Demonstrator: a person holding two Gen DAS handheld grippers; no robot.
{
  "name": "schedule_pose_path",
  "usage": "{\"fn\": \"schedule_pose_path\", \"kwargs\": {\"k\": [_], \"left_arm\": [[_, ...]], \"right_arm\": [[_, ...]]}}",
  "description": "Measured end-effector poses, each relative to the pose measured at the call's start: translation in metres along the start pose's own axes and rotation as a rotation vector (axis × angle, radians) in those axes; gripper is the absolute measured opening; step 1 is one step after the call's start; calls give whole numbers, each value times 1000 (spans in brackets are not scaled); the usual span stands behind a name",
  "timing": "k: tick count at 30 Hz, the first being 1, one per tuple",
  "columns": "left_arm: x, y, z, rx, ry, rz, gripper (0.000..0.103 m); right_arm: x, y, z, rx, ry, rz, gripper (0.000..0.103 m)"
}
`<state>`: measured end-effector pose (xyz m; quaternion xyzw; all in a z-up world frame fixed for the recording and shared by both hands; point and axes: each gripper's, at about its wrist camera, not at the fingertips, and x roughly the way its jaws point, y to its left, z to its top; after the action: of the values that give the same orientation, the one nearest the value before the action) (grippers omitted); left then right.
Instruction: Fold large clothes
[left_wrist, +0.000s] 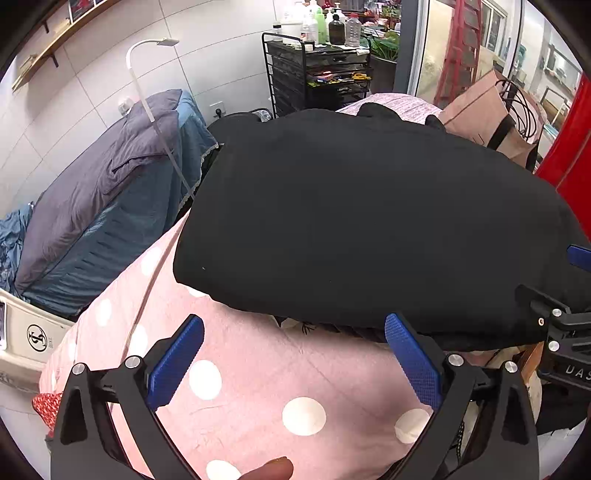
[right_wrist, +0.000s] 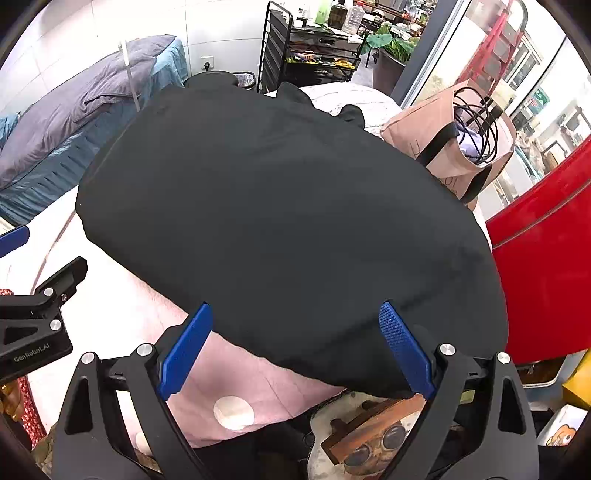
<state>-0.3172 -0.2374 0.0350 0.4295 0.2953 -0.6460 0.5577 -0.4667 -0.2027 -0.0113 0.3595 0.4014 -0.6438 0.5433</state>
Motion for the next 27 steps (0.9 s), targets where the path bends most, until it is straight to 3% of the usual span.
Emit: {"fn": "schedule_pose_path", "kwargs": {"k": [27], "left_arm": [[7,-12,-6,38,55,15,97]], "right_arm": [[6,-13,-5,28,26,-34,91]]}}
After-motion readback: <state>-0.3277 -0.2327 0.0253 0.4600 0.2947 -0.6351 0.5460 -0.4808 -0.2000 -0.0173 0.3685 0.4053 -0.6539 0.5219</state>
